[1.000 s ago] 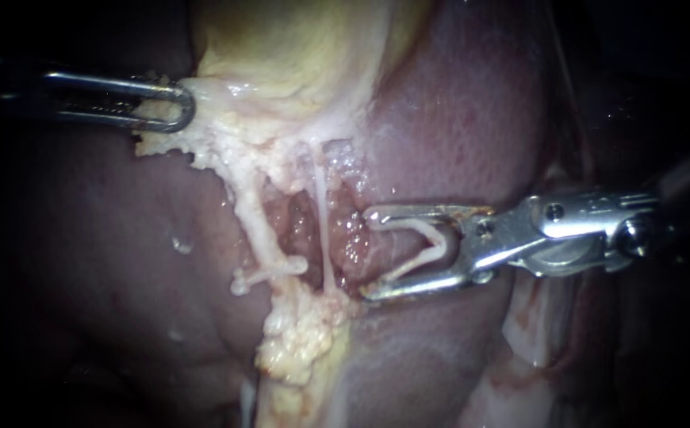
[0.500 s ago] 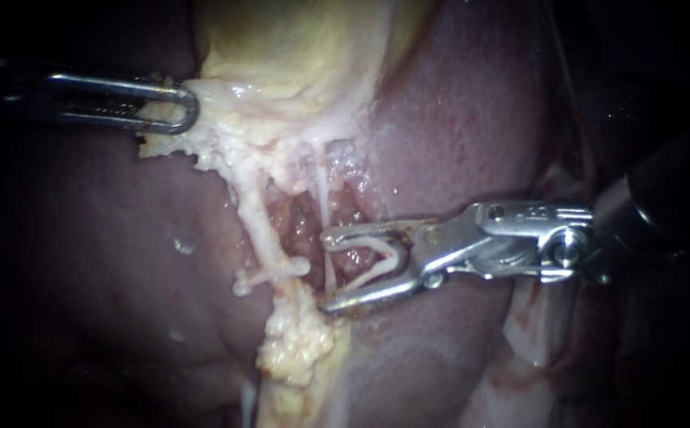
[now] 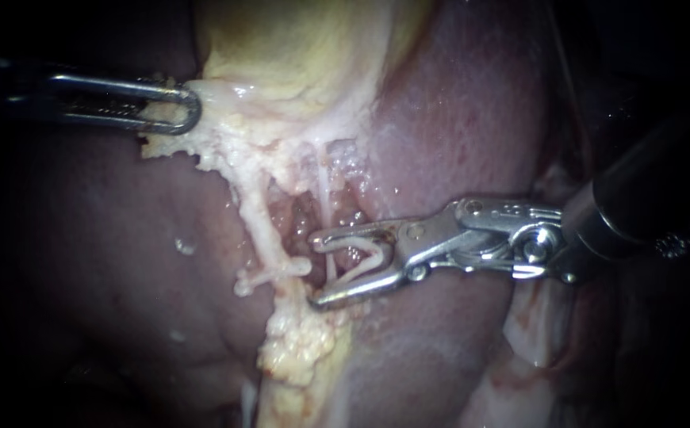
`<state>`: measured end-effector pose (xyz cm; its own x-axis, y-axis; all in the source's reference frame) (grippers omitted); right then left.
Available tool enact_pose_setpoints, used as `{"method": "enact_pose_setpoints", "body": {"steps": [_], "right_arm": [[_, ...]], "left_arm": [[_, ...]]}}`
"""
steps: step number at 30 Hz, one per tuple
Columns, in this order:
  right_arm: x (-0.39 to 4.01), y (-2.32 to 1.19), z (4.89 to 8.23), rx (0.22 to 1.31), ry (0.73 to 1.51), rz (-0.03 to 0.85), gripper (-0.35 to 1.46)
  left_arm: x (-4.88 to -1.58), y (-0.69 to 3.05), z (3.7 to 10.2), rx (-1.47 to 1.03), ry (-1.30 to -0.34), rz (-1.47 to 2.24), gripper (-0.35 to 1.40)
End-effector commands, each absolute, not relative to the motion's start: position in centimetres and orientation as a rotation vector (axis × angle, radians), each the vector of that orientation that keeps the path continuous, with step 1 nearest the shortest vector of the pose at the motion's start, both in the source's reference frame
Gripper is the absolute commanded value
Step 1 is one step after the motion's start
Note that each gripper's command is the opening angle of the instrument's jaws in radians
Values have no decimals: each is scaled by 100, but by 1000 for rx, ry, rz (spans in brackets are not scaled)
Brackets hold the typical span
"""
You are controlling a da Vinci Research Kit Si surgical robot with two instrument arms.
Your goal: Clipping second clip left tube
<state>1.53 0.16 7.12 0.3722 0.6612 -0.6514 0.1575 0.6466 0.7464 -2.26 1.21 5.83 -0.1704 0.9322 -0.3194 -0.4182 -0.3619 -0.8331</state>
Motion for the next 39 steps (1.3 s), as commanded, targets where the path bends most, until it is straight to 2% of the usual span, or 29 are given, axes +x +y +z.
{"method": "enact_pose_setpoints", "body": {"steps": [1, 6, 11, 20, 39], "right_arm": [[153, 17, 713, 842, 1173, 377, 50], [155, 19, 718, 851, 1179, 370, 50], [162, 19, 720, 910, 1203, 319, 47], [193, 18, 726, 968, 1245, 269, 45], [239, 8, 707, 996, 1312, 319, 46]], "left_arm": [[-227, 121, 583, -1050, -728, 1719, -35], [-227, 121, 583, -1050, -731, 1720, -35], [-227, 121, 583, -1050, -731, 1720, -35], [-228, 121, 584, -1050, -730, 1720, -35], [-231, 120, 585, -1051, -731, 1720, -35]]}}
